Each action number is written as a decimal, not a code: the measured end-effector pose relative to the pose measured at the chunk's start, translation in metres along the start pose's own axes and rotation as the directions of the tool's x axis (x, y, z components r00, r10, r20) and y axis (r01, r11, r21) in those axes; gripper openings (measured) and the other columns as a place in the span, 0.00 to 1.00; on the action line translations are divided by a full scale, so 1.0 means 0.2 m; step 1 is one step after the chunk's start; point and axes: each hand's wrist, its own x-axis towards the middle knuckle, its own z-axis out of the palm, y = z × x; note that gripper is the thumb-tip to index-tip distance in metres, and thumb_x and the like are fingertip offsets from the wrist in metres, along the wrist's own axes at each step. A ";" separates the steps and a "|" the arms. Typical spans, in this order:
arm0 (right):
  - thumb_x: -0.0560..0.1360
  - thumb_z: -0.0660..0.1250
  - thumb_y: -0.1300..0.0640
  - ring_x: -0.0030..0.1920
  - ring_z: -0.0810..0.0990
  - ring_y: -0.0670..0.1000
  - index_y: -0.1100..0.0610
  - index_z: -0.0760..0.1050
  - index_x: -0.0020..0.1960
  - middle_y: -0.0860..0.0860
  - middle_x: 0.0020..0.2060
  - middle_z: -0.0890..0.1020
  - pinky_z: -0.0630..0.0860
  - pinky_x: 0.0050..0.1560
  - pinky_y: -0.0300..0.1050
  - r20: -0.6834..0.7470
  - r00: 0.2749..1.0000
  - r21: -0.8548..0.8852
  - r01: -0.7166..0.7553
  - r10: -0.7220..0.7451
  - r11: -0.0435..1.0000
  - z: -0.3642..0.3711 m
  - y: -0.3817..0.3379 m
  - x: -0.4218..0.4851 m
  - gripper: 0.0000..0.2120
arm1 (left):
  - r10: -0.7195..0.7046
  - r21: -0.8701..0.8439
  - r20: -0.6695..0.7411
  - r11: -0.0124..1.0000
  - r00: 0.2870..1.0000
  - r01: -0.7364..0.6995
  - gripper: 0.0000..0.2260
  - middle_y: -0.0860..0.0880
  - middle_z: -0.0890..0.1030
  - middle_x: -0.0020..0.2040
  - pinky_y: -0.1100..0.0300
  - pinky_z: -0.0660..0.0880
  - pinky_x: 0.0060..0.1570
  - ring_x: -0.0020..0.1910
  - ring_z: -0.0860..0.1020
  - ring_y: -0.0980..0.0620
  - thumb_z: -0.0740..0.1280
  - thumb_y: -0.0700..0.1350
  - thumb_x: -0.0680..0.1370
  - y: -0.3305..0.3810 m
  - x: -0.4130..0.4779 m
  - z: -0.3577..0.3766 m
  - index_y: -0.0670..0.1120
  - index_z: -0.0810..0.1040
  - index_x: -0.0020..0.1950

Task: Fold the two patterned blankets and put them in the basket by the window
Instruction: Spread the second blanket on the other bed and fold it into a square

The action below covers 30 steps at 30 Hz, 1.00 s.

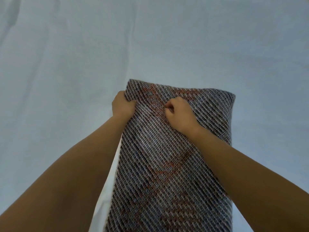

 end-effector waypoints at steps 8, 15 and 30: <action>0.71 0.66 0.44 0.66 0.64 0.61 0.55 0.66 0.67 0.58 0.65 0.70 0.60 0.65 0.58 -0.245 0.929 -0.231 -0.335 0.279 0.913 -0.35 0.35 0.08 0.29 | -0.127 -0.070 0.256 0.986 0.958 0.150 0.37 0.46 0.74 0.57 0.50 0.72 0.58 0.54 0.75 0.46 0.75 0.51 0.65 0.18 0.13 0.01 0.44 0.62 0.68; 0.60 0.67 0.28 0.65 0.66 0.61 0.56 0.70 0.58 0.57 0.56 0.75 0.56 0.66 0.64 0.063 0.857 -0.523 -0.408 0.511 0.748 -0.46 0.50 0.11 0.39 | -0.163 -0.046 0.371 0.980 0.914 0.193 0.21 0.43 0.79 0.51 0.52 0.76 0.50 0.50 0.78 0.44 0.72 0.40 0.67 0.29 0.09 -0.01 0.40 0.74 0.59; 0.71 0.68 0.45 0.43 0.74 0.60 0.58 0.66 0.40 0.57 0.39 0.75 0.66 0.41 0.50 -0.286 0.955 -0.443 -0.208 0.082 0.872 -0.69 0.34 -0.41 0.17 | 0.016 -0.375 0.208 0.925 0.978 0.065 0.10 0.47 0.81 0.38 0.65 0.75 0.27 0.35 0.80 0.51 0.70 0.29 0.66 0.44 -0.44 -0.37 0.43 0.79 0.38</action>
